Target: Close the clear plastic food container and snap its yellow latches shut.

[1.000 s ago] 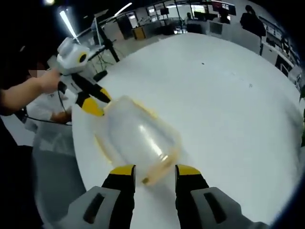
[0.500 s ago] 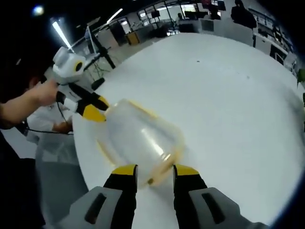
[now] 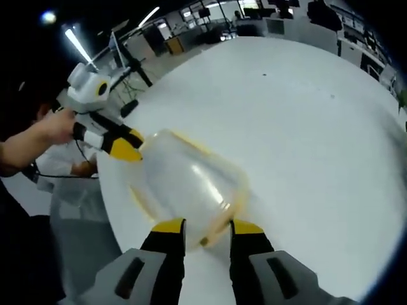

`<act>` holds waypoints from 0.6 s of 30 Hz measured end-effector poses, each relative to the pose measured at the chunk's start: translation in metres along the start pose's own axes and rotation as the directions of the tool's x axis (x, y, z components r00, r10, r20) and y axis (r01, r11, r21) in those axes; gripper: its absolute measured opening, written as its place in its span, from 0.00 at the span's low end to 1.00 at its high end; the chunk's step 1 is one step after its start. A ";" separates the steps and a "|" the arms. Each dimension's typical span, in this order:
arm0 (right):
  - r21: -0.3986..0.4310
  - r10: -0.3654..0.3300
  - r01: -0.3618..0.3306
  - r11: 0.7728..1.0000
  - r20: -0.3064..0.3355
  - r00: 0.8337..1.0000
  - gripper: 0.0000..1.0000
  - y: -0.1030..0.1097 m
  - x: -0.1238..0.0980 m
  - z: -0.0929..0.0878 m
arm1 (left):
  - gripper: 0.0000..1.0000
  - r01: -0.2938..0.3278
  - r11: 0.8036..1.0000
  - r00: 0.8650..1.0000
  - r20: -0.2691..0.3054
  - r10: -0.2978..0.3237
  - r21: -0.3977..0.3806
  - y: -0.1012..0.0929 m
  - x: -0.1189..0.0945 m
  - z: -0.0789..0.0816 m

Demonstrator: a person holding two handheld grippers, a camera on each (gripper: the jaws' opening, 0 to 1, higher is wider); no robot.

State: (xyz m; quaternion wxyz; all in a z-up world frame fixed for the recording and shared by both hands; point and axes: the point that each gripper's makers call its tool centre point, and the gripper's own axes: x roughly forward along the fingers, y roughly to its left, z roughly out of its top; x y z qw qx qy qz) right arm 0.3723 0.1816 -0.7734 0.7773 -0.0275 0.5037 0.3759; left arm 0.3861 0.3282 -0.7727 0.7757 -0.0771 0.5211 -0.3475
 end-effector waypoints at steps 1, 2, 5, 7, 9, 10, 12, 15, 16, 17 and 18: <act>0.002 0.004 -0.004 1.000 0.005 1.000 0.24 0.000 -0.001 -0.001 | 0.21 0.002 1.000 1.000 -0.006 -0.002 0.006 0.000 0.000 0.000; 0.007 0.011 -0.011 1.000 0.013 1.000 0.22 0.000 -0.001 -0.002 | 0.21 0.004 1.000 1.000 -0.010 -0.004 0.002 0.000 0.001 0.001; 0.098 0.069 -0.074 0.992 0.047 0.996 0.22 0.005 0.001 0.001 | 0.21 0.002 1.000 1.000 -0.014 -0.001 0.011 0.000 0.000 0.002; 0.092 0.067 -0.073 0.993 0.060 0.996 0.22 0.005 0.001 0.000 | 0.21 -0.001 1.000 1.000 -0.011 0.002 0.015 0.002 -0.001 0.004; 0.089 0.061 -0.066 0.994 0.058 0.996 0.22 0.009 0.001 0.000 | 0.21 0.004 1.000 1.000 -0.011 -0.003 0.013 0.002 -0.002 0.003; 0.100 0.056 -0.061 0.993 0.055 0.997 0.22 0.008 0.001 0.000 | 0.21 0.006 1.000 1.000 -0.009 -0.006 0.017 0.004 -0.001 0.004; 0.106 0.053 -0.058 0.993 0.047 0.997 0.23 0.009 0.001 -0.002 | 0.22 0.010 1.000 1.000 -0.006 -0.010 0.014 0.004 -0.002 0.003; 0.128 0.047 -0.051 0.990 0.032 0.998 0.23 0.014 0.002 -0.005 | 0.22 0.000 1.000 1.000 -0.002 0.000 0.011 0.005 -0.002 0.003; 0.134 0.045 -0.048 0.990 0.028 0.999 0.23 0.015 0.002 -0.006 | 0.22 -0.009 1.000 1.000 0.000 0.009 0.003 0.005 -0.003 0.003; 0.137 0.039 -0.043 0.990 0.031 0.999 0.23 0.017 0.002 -0.006 | 0.22 -0.014 1.000 1.000 0.002 0.014 0.004 0.005 -0.003 0.002; 0.148 0.037 -0.041 0.988 0.033 0.999 0.23 0.016 0.002 -0.006 | 0.22 -0.019 1.000 1.000 0.006 0.019 0.002 0.005 -0.004 0.001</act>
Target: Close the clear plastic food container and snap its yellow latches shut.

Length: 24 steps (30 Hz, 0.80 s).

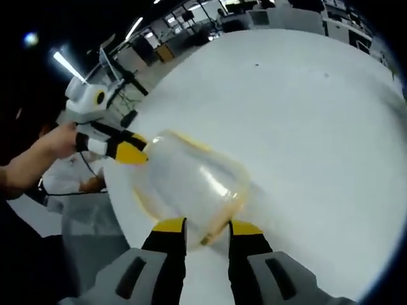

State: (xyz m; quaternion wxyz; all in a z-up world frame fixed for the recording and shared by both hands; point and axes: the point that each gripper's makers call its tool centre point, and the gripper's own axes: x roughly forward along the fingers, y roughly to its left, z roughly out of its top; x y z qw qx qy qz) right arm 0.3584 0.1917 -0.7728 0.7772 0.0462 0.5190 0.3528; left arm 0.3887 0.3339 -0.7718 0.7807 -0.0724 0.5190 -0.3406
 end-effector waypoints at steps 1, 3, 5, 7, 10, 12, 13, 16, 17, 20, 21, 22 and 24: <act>0.013 0.001 -0.001 1.000 0.005 1.000 0.23 -0.001 0.000 0.000 | 0.22 0.000 1.000 1.000 0.003 0.000 0.000 0.000 0.000 0.000; 0.025 0.000 -0.001 1.000 0.013 1.000 0.23 -0.002 0.000 -0.001 | 0.23 0.000 1.000 1.000 0.006 0.000 -0.006 0.000 0.000 0.000; 0.028 -0.006 0.006 1.000 0.022 1.000 0.24 -0.002 0.000 -0.001 | 0.23 -0.004 1.000 1.000 0.004 0.004 -0.001 0.000 0.000 0.000; 0.030 -0.009 0.008 1.000 0.025 1.000 0.24 0.000 -0.001 -0.001 | 0.23 -0.007 1.000 1.000 0.003 0.007 0.004 0.001 0.000 0.000; 0.030 -0.010 0.009 0.999 0.023 1.000 0.24 -0.001 -0.001 0.000 | 0.24 -0.006 1.000 1.000 0.004 0.006 0.017 0.001 0.000 0.000; 0.021 -0.027 0.027 0.999 0.023 0.999 0.25 0.000 -0.001 0.000 | 0.25 -0.010 0.999 1.000 0.007 0.010 0.035 0.000 0.000 0.000; -0.005 -0.041 0.042 0.999 0.025 0.999 0.25 -0.001 -0.002 0.001 | 0.25 -0.014 0.998 1.000 0.008 0.014 0.066 0.000 0.000 0.001; -0.092 -0.080 0.082 0.992 0.023 0.996 0.26 -0.002 -0.002 0.003 | 0.27 -0.035 0.990 0.999 0.018 0.033 0.136 0.000 0.000 0.004; -0.093 -0.086 0.087 0.992 0.018 0.996 0.26 0.000 -0.002 0.004 | 0.28 -0.037 0.987 0.999 0.022 0.034 0.156 0.000 0.000 0.005; -0.097 -0.097 0.097 0.990 0.007 0.995 0.27 0.000 -0.002 0.004 | 0.33 -0.040 0.990 0.999 0.037 0.036 0.132 -0.003 0.003 0.002; -0.100 -0.101 0.101 0.990 0.003 0.995 0.27 -0.001 -0.002 0.004 | 0.34 -0.040 0.990 0.999 0.037 0.036 0.133 -0.003 0.004 0.002; -0.101 -0.104 0.103 0.989 -0.001 0.995 0.27 -0.001 -0.002 0.005 | 0.36 -0.043 0.990 0.998 0.042 0.038 0.137 -0.004 0.005 0.002; -0.104 -0.109 0.108 0.989 -0.006 0.994 0.27 -0.001 -0.002 0.005 | 0.36 -0.054 0.984 0.997 0.055 0.046 0.168 -0.005 0.004 0.004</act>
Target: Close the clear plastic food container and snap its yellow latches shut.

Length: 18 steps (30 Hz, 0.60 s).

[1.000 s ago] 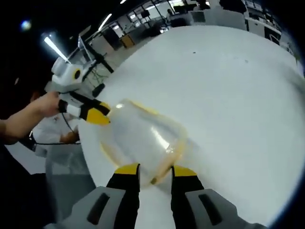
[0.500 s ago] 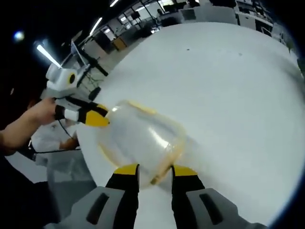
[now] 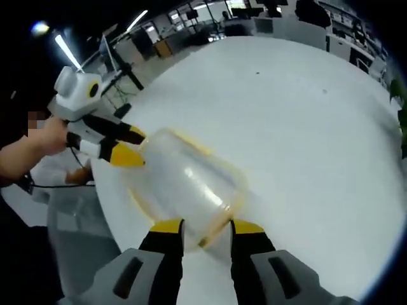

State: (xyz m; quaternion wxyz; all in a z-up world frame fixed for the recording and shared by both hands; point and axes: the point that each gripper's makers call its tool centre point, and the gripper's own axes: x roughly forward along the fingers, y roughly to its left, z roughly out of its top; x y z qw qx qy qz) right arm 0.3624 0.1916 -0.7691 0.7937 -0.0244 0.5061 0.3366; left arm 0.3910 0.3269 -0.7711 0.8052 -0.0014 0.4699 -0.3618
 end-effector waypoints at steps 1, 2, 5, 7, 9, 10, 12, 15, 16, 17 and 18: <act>0.001 -0.003 0.003 1.000 -0.001 1.000 0.27 0.000 0.000 0.000 | 0.36 -0.001 1.000 1.000 0.001 0.001 0.003 0.000 0.000 0.000; -0.004 -0.013 0.013 1.000 0.001 1.000 0.27 0.000 0.000 0.000 | 0.37 -0.002 1.000 1.000 0.003 0.002 0.011 0.000 -0.001 0.001; -0.050 -0.047 0.047 0.998 0.004 0.999 0.27 0.000 -0.001 0.001 | 0.37 0.010 1.000 1.000 0.004 -0.010 -0.003 0.002 -0.001 0.000; -0.068 -0.062 0.062 0.996 0.003 0.998 0.27 0.002 -0.001 0.002 | 0.37 0.017 1.000 1.000 -0.005 -0.017 -0.001 0.001 -0.001 -0.001; -0.065 -0.068 0.068 0.996 0.001 0.998 0.27 0.002 0.000 0.003 | 0.37 0.019 0.999 1.000 -0.008 -0.019 0.039 0.002 -0.003 0.000; -0.068 -0.072 0.071 0.995 -0.002 0.997 0.27 0.003 -0.001 0.003 | 0.37 0.021 0.996 1.000 -0.007 -0.020 0.082 0.002 -0.004 0.001; -0.100 -0.090 0.088 0.991 -0.010 0.996 0.27 0.002 -0.002 0.004 | 0.37 0.013 0.990 1.000 -0.003 -0.012 0.139 0.003 -0.006 0.002; -0.189 -0.136 0.128 0.974 -0.030 0.990 0.26 0.001 -0.005 0.004 | 0.38 -0.001 0.981 1.000 -0.002 0.001 0.194 0.007 -0.009 0.002; -0.200 -0.140 0.131 0.971 -0.032 0.990 0.26 0.002 -0.005 0.004 | 0.38 0.003 0.976 1.000 -0.004 -0.002 0.217 0.006 -0.010 0.002; -0.205 -0.138 0.130 0.970 -0.027 0.990 0.26 0.005 -0.006 0.005 | 0.38 0.009 0.971 1.000 -0.008 -0.008 0.238 0.006 -0.011 0.001; -0.203 -0.136 0.128 0.971 -0.026 0.990 0.27 0.007 -0.006 0.006 | 0.38 0.011 0.969 1.000 -0.013 -0.008 0.247 0.006 -0.012 0.000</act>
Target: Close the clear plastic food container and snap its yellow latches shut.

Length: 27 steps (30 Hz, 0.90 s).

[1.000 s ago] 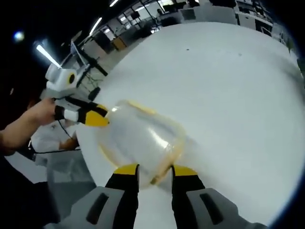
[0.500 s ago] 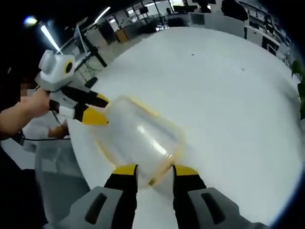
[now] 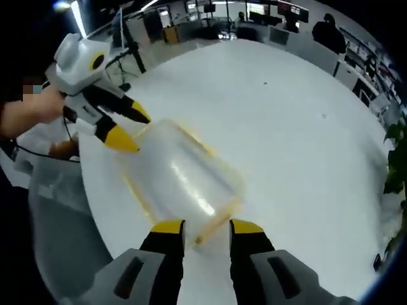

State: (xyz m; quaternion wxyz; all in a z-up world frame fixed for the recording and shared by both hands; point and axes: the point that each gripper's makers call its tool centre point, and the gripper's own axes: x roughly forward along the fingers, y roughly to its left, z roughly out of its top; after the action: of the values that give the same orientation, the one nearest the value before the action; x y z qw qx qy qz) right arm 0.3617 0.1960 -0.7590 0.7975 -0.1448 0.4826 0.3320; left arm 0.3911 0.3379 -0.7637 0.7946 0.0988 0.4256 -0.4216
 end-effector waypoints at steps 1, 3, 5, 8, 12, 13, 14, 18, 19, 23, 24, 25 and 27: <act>0.001 0.002 -0.002 1.000 0.001 1.000 0.29 0.001 -0.001 0.001 | 0.38 -0.002 1.000 1.000 -0.002 0.002 0.019 0.001 -0.002 0.000; -0.009 -0.003 0.003 1.000 0.008 1.000 0.28 0.001 -0.005 0.005 | 0.38 -0.004 0.996 1.000 0.006 0.004 0.084 0.002 -0.005 0.002; -0.080 0.024 -0.021 0.997 0.034 0.999 0.29 0.006 -0.007 0.013 | 0.38 0.003 0.992 1.000 0.023 -0.006 0.126 0.001 -0.008 0.007; -0.148 0.031 -0.029 0.989 0.012 0.999 0.31 0.007 -0.008 0.014 | 0.39 0.004 0.985 1.000 0.030 -0.009 0.171 0.000 -0.011 0.012; -0.186 0.017 -0.021 0.982 -0.025 1.000 0.31 0.007 -0.007 0.014 | 0.39 0.036 0.972 0.999 0.012 -0.040 0.232 -0.006 -0.011 0.014; -0.197 0.015 -0.020 0.980 -0.027 1.000 0.31 0.008 -0.006 0.016 | 0.39 0.042 0.969 0.999 0.012 -0.046 0.243 -0.008 -0.010 0.015; -0.192 0.017 -0.021 0.981 -0.023 1.000 0.31 0.008 -0.006 0.016 | 0.39 0.053 0.965 0.998 0.006 -0.057 0.257 -0.010 -0.009 0.015; -0.192 0.016 -0.021 0.981 -0.023 1.000 0.31 0.009 -0.004 0.018 | 0.38 0.095 0.930 0.995 -0.009 -0.099 0.354 -0.017 -0.006 0.015; -0.197 0.016 -0.021 0.980 -0.028 0.999 0.31 0.009 -0.003 0.018 | 0.38 0.117 0.915 0.992 0.000 -0.126 0.387 -0.021 -0.005 0.018; -0.217 0.032 -0.036 0.976 -0.023 0.999 0.31 0.013 -0.004 0.023 | 0.37 0.113 0.901 0.993 -0.031 -0.111 0.418 -0.015 -0.007 0.017; -0.236 0.041 -0.047 0.971 -0.030 0.999 0.31 0.015 -0.004 0.024 | 0.37 0.118 0.899 0.993 -0.034 -0.114 0.421 -0.015 -0.006 0.018; -0.261 0.045 -0.054 0.964 -0.040 0.998 0.31 0.015 -0.003 0.025 | 0.37 0.131 0.894 0.991 -0.038 -0.126 0.428 -0.015 -0.005 0.020; -0.294 0.053 -0.068 0.953 -0.058 0.997 0.31 0.016 -0.002 0.025 | 0.37 0.151 0.887 0.988 -0.037 -0.150 0.436 -0.018 -0.005 0.022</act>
State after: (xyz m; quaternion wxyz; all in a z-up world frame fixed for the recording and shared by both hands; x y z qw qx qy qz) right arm 0.3667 0.2209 -0.7434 0.7442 -0.2557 0.4513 0.4208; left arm 0.3892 0.3180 -0.7421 0.7166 0.2419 0.3275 -0.5663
